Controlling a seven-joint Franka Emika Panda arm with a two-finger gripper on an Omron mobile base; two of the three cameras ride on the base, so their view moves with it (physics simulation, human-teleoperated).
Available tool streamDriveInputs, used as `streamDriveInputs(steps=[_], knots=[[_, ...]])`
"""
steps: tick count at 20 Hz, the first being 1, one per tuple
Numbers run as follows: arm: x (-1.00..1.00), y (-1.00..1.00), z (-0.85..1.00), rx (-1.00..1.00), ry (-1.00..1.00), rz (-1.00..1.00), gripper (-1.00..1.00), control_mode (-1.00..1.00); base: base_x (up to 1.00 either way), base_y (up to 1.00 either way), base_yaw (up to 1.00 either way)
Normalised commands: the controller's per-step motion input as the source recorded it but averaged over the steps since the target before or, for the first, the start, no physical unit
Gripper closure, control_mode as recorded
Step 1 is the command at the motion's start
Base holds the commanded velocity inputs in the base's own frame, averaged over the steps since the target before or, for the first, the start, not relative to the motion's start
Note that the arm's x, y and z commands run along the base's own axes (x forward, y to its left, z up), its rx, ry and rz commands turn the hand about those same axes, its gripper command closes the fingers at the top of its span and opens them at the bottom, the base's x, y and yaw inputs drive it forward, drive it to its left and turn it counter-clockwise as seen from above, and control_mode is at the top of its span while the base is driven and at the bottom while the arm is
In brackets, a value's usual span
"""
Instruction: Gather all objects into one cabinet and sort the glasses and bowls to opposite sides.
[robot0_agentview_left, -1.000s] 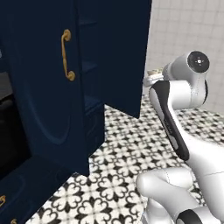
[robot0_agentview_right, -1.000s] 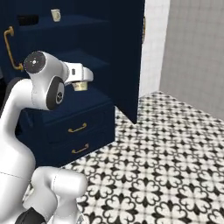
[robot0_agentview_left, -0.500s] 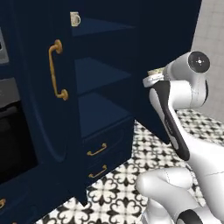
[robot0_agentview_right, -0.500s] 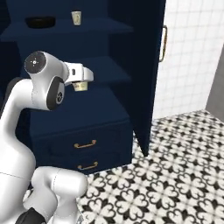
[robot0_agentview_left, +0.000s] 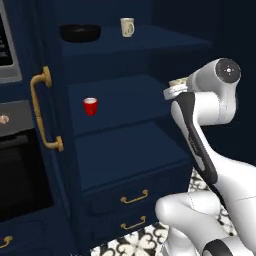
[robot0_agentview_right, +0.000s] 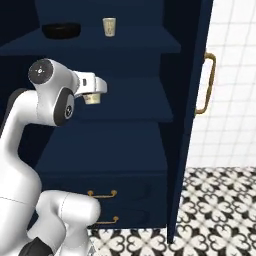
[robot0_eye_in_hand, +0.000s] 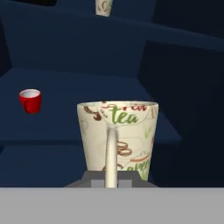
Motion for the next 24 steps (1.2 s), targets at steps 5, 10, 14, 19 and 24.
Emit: streamDriveInputs(steps=[5,10,14,19,24], knots=[[0.00,0.00,0.00,0.00,0.00,0.00,1.00,1.00,0.81,-0.33,0.44],[0.00,0.00,0.00,0.00,0.00,0.00,1.00,1.00,0.09,-0.54,0.19],[0.00,0.00,0.00,0.00,0.00,0.00,1.00,1.00,0.45,-0.64,0.13],[0.00,0.00,0.00,0.00,0.00,0.00,1.00,1.00,0.17,-0.16,0.03],[0.00,0.00,0.00,0.00,0.00,0.00,1.00,1.00,0.00,0.00,0.00]])
